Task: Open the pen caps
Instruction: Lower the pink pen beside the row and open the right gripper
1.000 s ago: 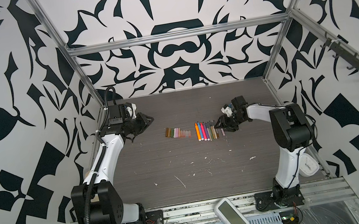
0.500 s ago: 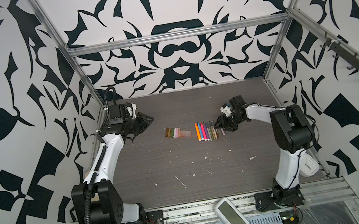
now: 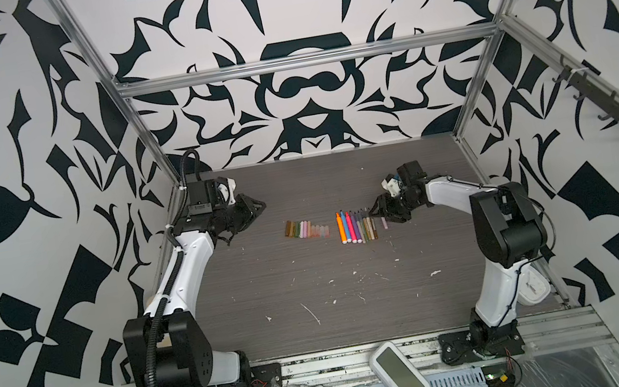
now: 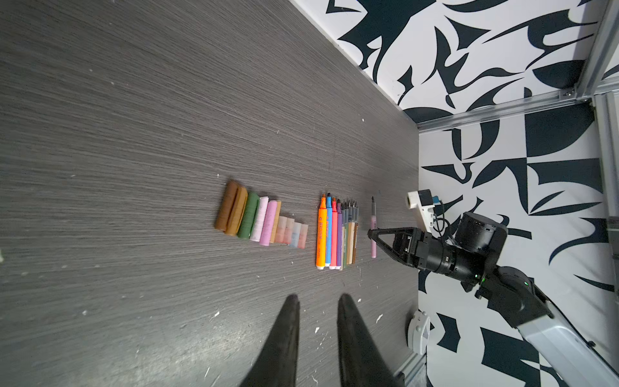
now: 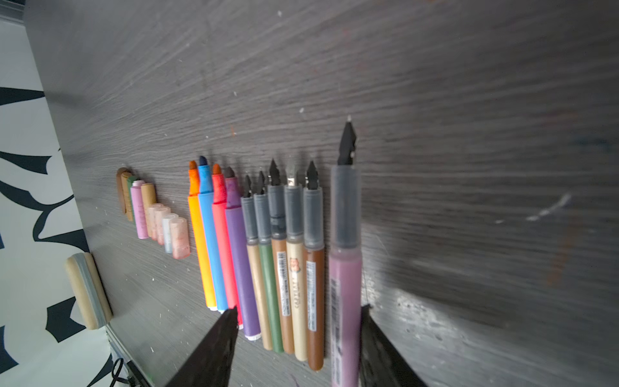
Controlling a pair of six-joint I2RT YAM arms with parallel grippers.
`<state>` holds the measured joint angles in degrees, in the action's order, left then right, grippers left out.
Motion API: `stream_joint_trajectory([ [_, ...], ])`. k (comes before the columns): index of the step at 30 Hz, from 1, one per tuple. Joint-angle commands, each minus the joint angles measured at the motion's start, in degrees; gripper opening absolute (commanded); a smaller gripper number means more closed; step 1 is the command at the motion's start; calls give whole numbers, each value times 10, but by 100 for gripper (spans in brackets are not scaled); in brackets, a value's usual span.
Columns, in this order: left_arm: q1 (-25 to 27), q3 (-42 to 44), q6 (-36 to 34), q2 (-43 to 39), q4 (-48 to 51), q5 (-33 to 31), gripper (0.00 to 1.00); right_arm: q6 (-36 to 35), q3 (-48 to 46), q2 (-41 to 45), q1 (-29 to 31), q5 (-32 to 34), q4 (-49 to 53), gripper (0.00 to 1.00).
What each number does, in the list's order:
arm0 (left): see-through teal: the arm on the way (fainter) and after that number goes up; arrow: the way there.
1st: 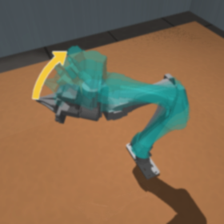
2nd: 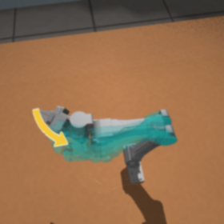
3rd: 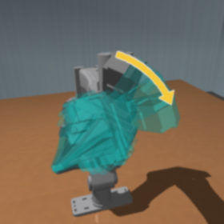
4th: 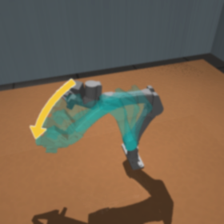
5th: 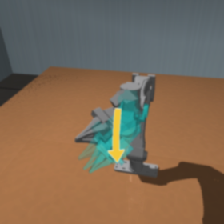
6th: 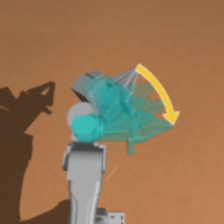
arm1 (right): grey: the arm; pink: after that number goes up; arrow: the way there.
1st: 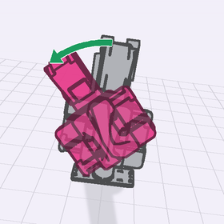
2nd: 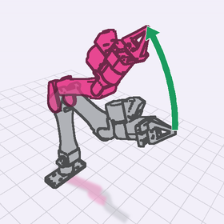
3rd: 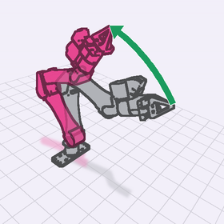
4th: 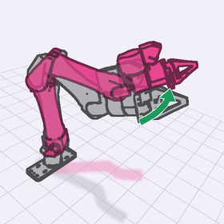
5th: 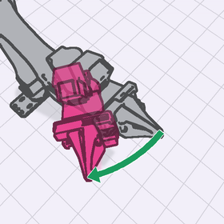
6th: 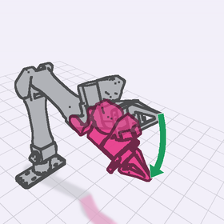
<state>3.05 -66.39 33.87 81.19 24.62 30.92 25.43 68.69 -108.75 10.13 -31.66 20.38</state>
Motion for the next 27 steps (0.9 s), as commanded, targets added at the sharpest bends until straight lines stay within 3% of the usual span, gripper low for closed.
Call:
stream_joint_trajectory([
  [1, -2, 7, 0, 3, -5, 5, 24, 8, -12, -18, 3, 5, 16, 58],
  [11, -2, 5, 7, 13, -14, 8, 24, -4, 2, -23, 3, -2, 33, 58],
  [19, -2, 3, 8, 17, -17, 9, 24, 1, 4, 6, 3, -18, 12, 24],
  [27, -2, -3, 11, 22, -20, 12, 23, 1, 0, 17, 3, -11, 16, 25],
])
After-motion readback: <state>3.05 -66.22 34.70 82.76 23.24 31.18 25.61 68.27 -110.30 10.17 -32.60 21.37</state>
